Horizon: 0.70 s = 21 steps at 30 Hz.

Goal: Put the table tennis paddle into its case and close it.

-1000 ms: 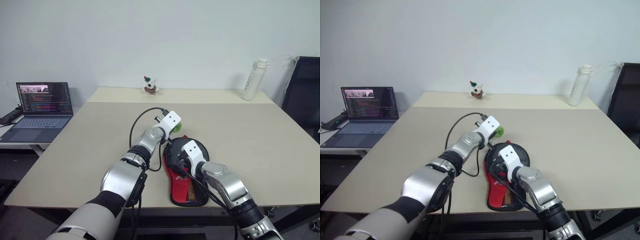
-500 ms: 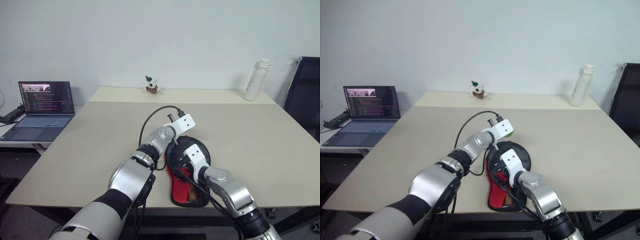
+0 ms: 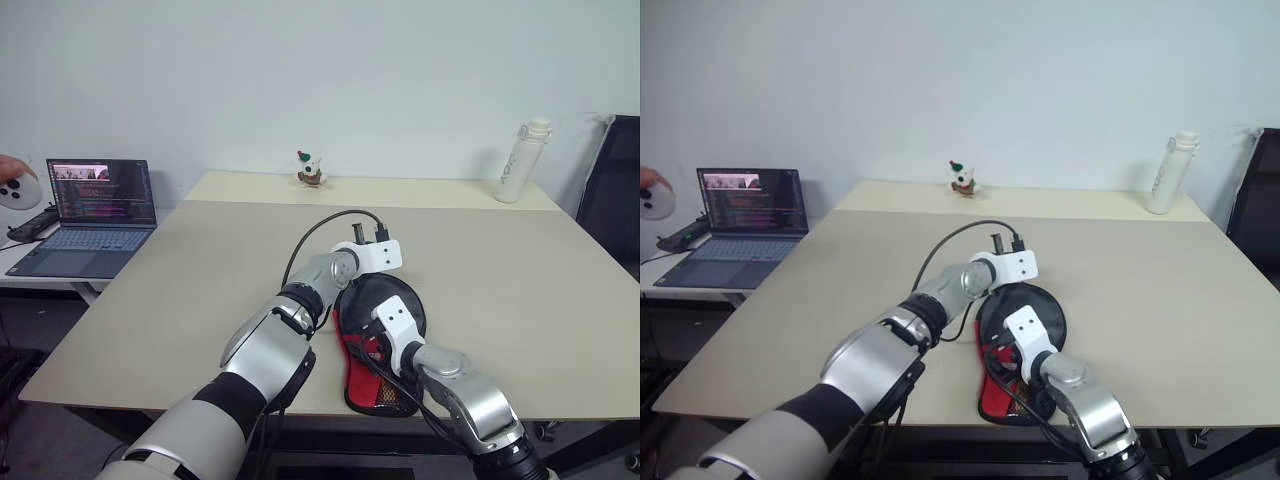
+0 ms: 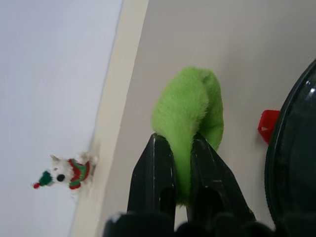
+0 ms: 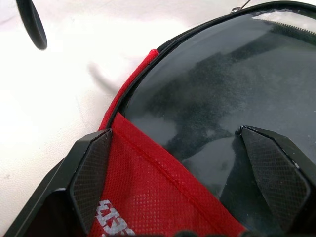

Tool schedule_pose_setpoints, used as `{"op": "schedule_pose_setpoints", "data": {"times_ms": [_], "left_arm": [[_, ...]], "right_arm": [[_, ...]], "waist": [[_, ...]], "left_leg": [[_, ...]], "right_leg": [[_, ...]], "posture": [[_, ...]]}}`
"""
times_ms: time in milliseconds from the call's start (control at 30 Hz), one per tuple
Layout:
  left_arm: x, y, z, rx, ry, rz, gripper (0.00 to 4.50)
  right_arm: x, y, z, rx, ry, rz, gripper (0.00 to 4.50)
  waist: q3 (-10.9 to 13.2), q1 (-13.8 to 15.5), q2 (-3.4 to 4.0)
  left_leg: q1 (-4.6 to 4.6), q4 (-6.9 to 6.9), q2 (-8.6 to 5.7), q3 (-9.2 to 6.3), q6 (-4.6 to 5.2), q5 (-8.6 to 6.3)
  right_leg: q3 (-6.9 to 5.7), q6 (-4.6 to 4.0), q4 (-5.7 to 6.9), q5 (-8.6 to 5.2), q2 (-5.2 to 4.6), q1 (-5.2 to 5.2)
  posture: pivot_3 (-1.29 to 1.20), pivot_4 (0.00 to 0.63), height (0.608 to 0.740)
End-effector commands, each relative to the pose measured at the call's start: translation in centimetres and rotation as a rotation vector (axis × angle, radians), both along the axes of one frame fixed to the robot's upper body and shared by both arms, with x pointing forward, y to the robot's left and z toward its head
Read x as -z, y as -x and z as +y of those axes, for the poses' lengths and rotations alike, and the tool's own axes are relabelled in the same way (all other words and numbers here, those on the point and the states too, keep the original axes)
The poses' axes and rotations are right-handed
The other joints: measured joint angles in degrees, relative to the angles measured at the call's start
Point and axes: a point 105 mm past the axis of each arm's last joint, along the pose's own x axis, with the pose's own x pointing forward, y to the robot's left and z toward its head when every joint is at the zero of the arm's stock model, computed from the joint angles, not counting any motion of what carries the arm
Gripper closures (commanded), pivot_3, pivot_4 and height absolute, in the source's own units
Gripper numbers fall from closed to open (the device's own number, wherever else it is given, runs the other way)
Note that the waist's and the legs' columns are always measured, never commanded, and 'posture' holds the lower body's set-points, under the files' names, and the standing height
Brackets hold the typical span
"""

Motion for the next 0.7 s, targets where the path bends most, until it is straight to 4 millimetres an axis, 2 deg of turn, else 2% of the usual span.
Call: {"op": "schedule_pose_setpoints", "data": {"times_ms": [33,167,367,467,700], "left_arm": [[-5.1,0.1,-2.3,0.075,0.002,-0.181,4.49],[-5.2,0.0,-2.1,0.06,-0.01,-0.194,4.49],[-2.7,0.8,-3.5,0.058,0.136,-0.006,4.49],[-1.3,1.3,-4.1,0.08,0.128,0.047,4.49],[0.2,1.9,-4.7,0.101,0.145,0.12,4.49]], "right_arm": [[8.9,5.0,-0.8,-0.007,0.121,0.4,0.0],[9.0,5.2,-0.9,-0.005,0.121,0.405,0.0],[8.8,4.8,-0.8,0.003,0.116,0.398,0.0],[8.6,4.5,-0.7,0.007,0.11,0.391,0.0],[8.3,4.4,-0.3,0.009,0.099,0.384,0.0]], "waist": [[0.0,0.03,0.0],[0.0,0.04,0.0],[0.0,0.07,0.0],[-0.01,0.07,0.0],[-0.09,0.03,0.03]], "left_leg": [[0.0,0.0,0.0,-0.01,-0.01,0.0],[-0.01,-0.02,0.0,-0.02,-0.04,-0.02],[-0.02,-0.02,0.01,-0.05,-0.04,-0.03],[-0.01,-0.02,0.01,-0.05,-0.04,-0.03],[0.02,-0.03,0.0,-0.04,-0.04,-0.03]], "right_leg": [[-0.01,0.01,0.0,-0.01,0.0,0.0],[-0.02,0.03,-0.01,-0.04,0.0,-0.01],[-0.05,0.02,-0.02,-0.05,-0.01,0.0],[-0.06,0.02,-0.02,-0.06,-0.01,0.0],[-0.05,0.0,0.0,-0.06,0.0,0.0]], "posture": [[0.0,0.15,0.74],[0.0,0.15,0.74],[0.0,0.15,0.74],[0.0,0.15,0.74],[0.0,0.15,0.74]]}}
